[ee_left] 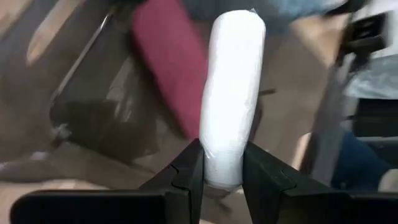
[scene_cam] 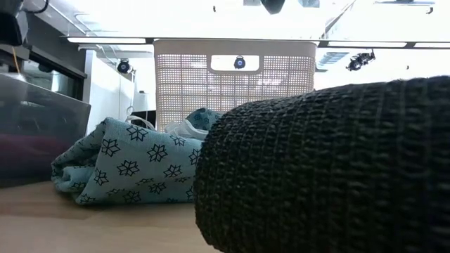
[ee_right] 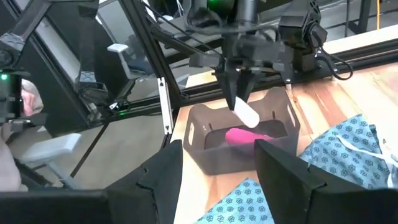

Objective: Pick & place medical supplies in basket/bin
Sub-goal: Put the white gauze into the black bin, then put the black bandage into the black bin

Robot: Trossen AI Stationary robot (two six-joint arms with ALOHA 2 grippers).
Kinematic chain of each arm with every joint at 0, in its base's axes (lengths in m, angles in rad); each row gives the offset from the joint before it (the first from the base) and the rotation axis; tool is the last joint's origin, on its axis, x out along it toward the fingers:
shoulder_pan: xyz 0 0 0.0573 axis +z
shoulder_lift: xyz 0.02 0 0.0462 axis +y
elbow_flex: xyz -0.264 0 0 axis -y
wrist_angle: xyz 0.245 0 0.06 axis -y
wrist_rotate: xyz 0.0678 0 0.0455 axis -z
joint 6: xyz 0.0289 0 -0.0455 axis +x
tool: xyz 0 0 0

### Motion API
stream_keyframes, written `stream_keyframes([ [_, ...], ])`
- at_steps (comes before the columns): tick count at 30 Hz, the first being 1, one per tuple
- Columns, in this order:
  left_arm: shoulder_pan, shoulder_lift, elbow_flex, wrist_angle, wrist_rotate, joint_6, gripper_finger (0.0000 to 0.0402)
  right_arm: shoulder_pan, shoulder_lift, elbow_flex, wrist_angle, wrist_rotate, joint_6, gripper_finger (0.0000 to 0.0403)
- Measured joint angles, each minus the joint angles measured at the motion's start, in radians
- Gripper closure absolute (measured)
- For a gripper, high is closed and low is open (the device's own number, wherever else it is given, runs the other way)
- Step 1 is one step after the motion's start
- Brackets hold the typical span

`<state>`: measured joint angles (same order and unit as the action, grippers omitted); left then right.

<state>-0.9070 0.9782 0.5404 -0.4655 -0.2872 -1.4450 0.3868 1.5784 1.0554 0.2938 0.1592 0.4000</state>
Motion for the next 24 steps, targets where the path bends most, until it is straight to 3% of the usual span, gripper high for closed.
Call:
stream_keyframes([
  [12,0.002,0.026,0.000,-0.002,0.028,0.003,0.0315,0.022,0.000,0.000,0.000,0.051,0.018,0.0217],
  [24,0.015,0.026,0.000,-0.002,0.028,0.035,0.0242,0.021,0.000,0.000,0.000,0.048,0.019,0.0217],
])
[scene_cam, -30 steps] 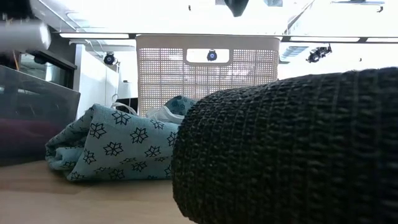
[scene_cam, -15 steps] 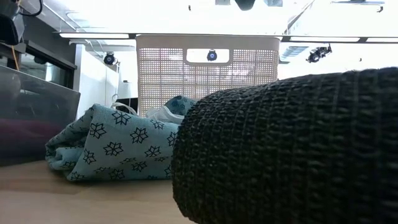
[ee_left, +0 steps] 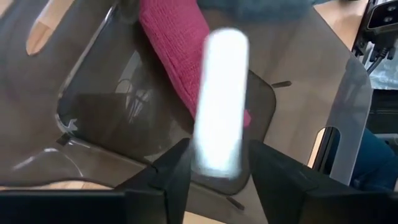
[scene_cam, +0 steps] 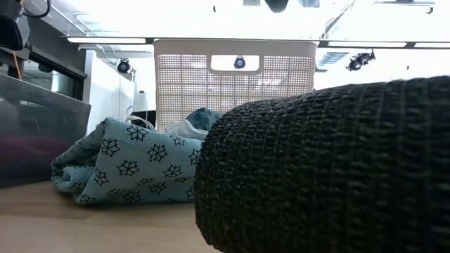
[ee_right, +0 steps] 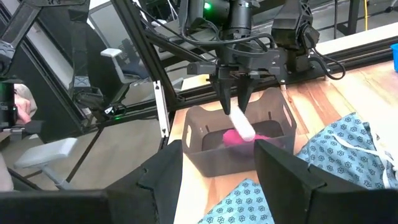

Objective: Pick & place medical supplies in basket/bin
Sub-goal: Put the black bandage into the black bin

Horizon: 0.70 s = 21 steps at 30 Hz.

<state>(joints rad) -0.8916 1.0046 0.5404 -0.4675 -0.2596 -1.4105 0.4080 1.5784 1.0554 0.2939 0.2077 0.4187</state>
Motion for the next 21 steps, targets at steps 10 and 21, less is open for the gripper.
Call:
stream_keyframes([
  [10,0.014,-0.002,0.000,0.000,0.001,0.036,0.0226,0.000,0.000,0.000,-0.008,-0.001,0.000,0.0217],
  [21,0.129,-0.229,0.049,0.003,-0.009,0.291,0.0226,0.000,0.000,0.000,-0.009,-0.001,-0.003,0.0217],
])
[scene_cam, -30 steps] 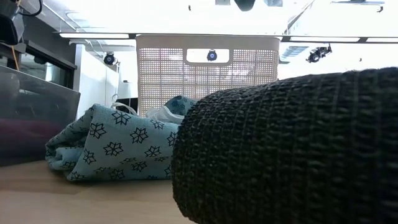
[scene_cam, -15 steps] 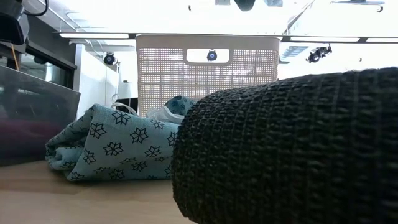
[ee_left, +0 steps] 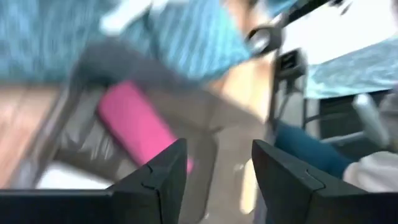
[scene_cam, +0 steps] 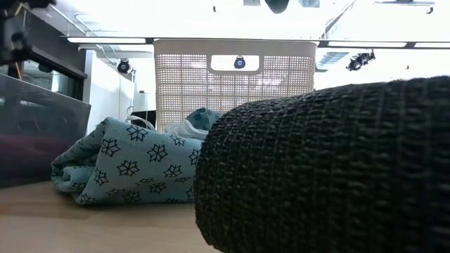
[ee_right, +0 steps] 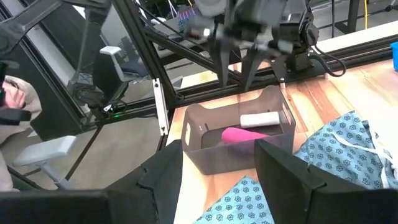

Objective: Pick & place medical supplies in basket/bin
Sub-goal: Put the black bandage into the black bin

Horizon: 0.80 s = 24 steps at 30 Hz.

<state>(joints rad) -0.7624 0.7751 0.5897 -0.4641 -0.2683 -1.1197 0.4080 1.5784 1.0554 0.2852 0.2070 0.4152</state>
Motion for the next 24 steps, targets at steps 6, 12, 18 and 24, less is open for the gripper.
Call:
stream_keyframes([
  [6,0.077,-0.108,0.007,0.001,-0.053,0.174,0.0226,0.000,0.000,0.000,-0.013,0.000,0.000,0.0217],
  [12,0.142,-0.110,0.007,0.001,-0.054,0.253,0.0226,0.000,0.000,0.000,-0.053,0.000,0.001,0.0217],
  [18,0.229,-0.075,0.006,0.024,-0.131,0.349,0.0226,0.000,0.000,0.000,-0.073,0.000,0.000,0.0217],
  [24,0.367,-0.065,0.006,0.126,-0.166,0.509,0.0226,0.001,0.000,0.000,-0.137,-0.023,0.015,0.0217],
])
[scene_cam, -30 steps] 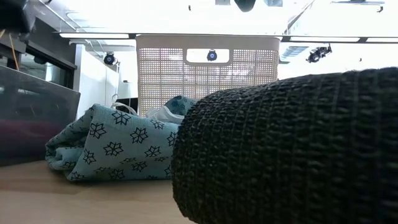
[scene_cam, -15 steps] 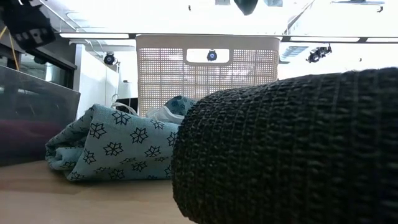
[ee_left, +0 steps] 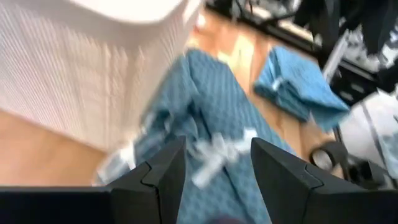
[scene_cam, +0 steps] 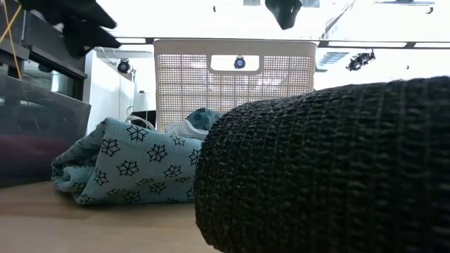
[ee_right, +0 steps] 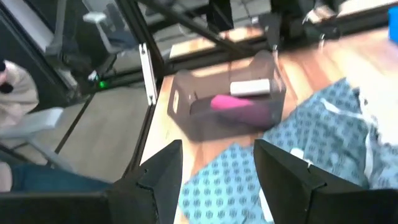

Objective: Pick & place medical supplies in basket/bin
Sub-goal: Put the black bandage into the black bin

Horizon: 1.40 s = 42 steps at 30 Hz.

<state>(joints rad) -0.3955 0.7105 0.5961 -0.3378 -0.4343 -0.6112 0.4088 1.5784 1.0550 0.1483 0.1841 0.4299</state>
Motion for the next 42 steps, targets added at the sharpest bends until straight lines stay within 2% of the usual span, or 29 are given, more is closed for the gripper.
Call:
stream_keyframes([
  [11,0.228,0.000,0.000,0.111,0.038,0.236,0.0226,0.000,0.000,0.000,-0.044,-0.037,0.043,0.0217],
  [19,0.337,0.000,0.000,0.110,0.084,0.256,0.0226,-0.011,0.000,0.000,-0.172,-0.032,0.047,0.0217],
  [28,0.375,0.000,0.000,0.106,0.084,0.258,0.0226,-0.045,0.000,0.000,-0.380,-0.026,0.187,0.0217],
  [34,0.376,0.000,0.000,0.106,0.084,0.323,0.0226,-0.058,0.000,0.000,-0.545,-0.031,0.301,0.0217],
  [42,0.376,0.000,0.000,0.106,0.083,0.334,0.0226,-0.047,0.000,0.000,-0.665,-0.087,0.371,0.0217],
])
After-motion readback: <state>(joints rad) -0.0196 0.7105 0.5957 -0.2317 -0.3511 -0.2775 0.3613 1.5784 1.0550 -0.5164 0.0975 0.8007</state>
